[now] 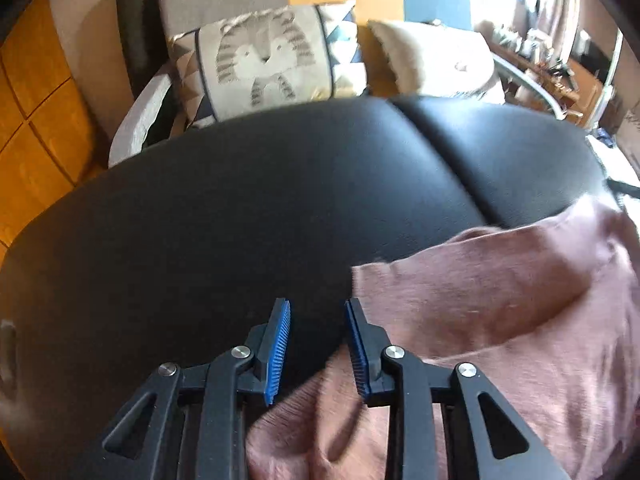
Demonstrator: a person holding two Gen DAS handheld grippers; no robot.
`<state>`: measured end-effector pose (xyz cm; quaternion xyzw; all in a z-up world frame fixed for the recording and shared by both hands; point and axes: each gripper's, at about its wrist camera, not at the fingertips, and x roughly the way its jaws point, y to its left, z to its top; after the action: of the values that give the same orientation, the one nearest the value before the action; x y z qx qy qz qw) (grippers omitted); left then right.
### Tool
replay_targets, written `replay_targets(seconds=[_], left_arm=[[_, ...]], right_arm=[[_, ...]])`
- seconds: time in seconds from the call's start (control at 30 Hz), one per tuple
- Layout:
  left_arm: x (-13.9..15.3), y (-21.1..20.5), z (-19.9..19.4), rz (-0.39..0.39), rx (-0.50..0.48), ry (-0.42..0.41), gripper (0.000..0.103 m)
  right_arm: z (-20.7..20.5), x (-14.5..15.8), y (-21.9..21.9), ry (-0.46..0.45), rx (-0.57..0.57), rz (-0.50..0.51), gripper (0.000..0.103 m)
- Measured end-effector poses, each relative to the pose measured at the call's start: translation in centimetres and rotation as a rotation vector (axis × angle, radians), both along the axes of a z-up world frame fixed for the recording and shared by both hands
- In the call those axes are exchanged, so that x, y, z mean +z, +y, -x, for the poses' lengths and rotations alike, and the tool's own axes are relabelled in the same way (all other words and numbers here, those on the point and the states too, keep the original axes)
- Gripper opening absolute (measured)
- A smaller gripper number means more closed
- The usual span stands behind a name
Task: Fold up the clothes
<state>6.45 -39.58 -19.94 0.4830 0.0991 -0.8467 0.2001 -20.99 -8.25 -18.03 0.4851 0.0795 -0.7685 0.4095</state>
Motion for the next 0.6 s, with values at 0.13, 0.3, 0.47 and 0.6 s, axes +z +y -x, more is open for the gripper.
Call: replay_targets(seconds=[0.13,0.3,0.47,0.6], left_arm=[[2.0,2.0,-0.2,-0.017,-0.067,0.057,0.029],[1.7,4.2,0.9,-0.039,-0.157,0.035,0.029],[-0.6,3.8,0.9,-0.07,-0.129,-0.002,0.029],[-0.9,3.2,0.5,-0.086,-0.106,0.015,0.029]], right_arm=[[0.9,-1.7,-1.6,-0.118,0.031,-0.015,0.051],[0.3,-2.8,-2.6,-0.207,0.087,0.0,0.011],[-0.4,0.1,-1.2,-0.062,0.033,0.028,0.007],[-0.5,2.1,0.0,0.086,-0.024,-0.007,0.004]])
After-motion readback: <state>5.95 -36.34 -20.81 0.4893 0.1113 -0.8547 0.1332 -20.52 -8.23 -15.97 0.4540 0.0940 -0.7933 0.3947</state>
